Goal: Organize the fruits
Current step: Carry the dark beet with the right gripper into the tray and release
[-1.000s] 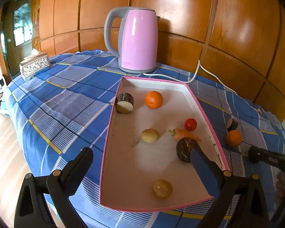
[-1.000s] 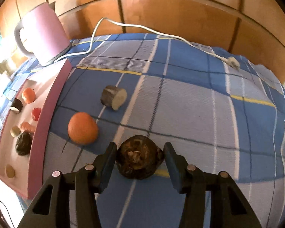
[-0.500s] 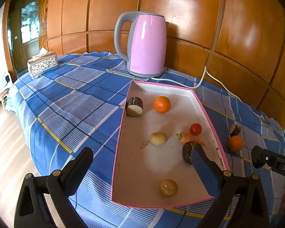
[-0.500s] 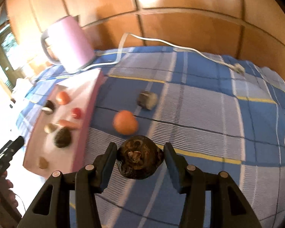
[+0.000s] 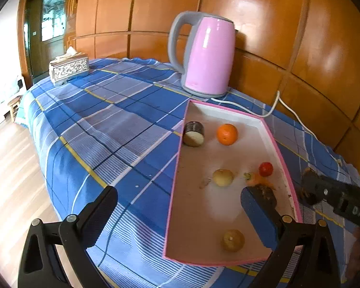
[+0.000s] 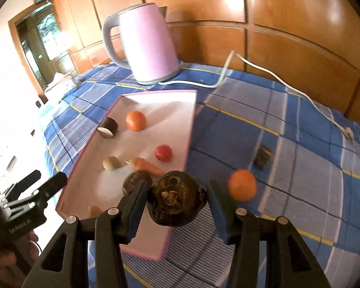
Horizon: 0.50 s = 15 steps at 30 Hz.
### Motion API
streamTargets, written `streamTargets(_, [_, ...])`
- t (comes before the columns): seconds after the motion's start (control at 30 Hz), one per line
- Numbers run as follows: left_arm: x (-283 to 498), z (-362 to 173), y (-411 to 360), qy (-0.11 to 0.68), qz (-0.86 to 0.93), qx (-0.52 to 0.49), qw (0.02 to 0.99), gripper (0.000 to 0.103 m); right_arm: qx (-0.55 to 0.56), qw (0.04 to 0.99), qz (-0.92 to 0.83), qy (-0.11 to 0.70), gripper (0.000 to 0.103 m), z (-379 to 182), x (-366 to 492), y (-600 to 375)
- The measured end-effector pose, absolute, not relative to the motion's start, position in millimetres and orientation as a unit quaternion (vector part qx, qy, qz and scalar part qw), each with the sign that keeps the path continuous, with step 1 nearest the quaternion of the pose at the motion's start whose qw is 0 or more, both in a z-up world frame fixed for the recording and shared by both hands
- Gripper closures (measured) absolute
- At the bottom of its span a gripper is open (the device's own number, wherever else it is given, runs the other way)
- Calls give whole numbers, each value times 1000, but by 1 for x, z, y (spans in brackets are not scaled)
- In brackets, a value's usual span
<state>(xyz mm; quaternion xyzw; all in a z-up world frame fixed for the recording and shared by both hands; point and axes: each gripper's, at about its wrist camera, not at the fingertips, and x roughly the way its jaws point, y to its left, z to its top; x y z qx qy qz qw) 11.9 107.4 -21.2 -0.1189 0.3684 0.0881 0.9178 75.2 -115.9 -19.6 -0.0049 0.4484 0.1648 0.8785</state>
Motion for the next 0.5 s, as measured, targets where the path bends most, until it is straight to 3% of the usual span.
streamTargets(0.5, [17, -32, 121, 379, 100, -127, 911, 0, 20, 864, 179, 471, 51, -36, 146, -60])
